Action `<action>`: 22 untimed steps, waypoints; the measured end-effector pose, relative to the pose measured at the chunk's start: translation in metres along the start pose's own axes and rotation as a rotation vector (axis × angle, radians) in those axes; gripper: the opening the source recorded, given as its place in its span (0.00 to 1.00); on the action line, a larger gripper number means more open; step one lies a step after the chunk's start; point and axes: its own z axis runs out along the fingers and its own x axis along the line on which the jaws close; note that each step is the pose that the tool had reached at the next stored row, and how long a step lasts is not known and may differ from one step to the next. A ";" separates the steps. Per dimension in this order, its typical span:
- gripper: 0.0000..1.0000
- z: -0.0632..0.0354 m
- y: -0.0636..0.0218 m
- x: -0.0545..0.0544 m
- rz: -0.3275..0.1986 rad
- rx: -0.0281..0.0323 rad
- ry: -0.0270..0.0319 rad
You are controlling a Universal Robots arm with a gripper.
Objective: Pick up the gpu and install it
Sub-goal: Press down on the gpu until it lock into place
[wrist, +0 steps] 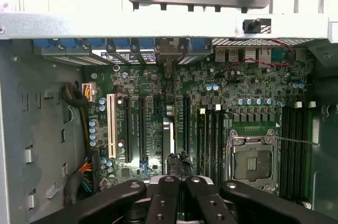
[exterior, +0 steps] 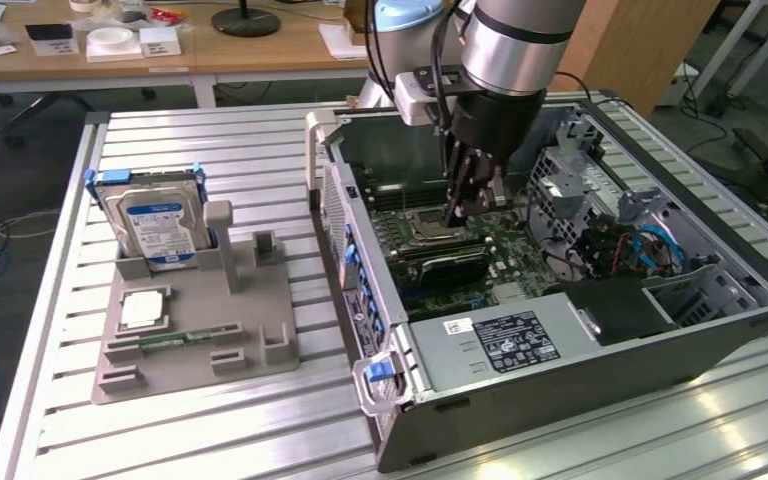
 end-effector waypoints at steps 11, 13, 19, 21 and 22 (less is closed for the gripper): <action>0.11 0.0095 0.0000 0.000 0.000 0.0000 0.0000; 0.11 0.0131 0.0000 0.001 0.001 0.0001 0.0000; 0.11 0.0206 0.0000 0.001 0.001 0.0000 0.0001; 0.11 0.0208 0.0000 0.001 0.001 0.0001 0.0000; 0.11 0.0213 0.0001 0.000 0.001 0.0001 0.0000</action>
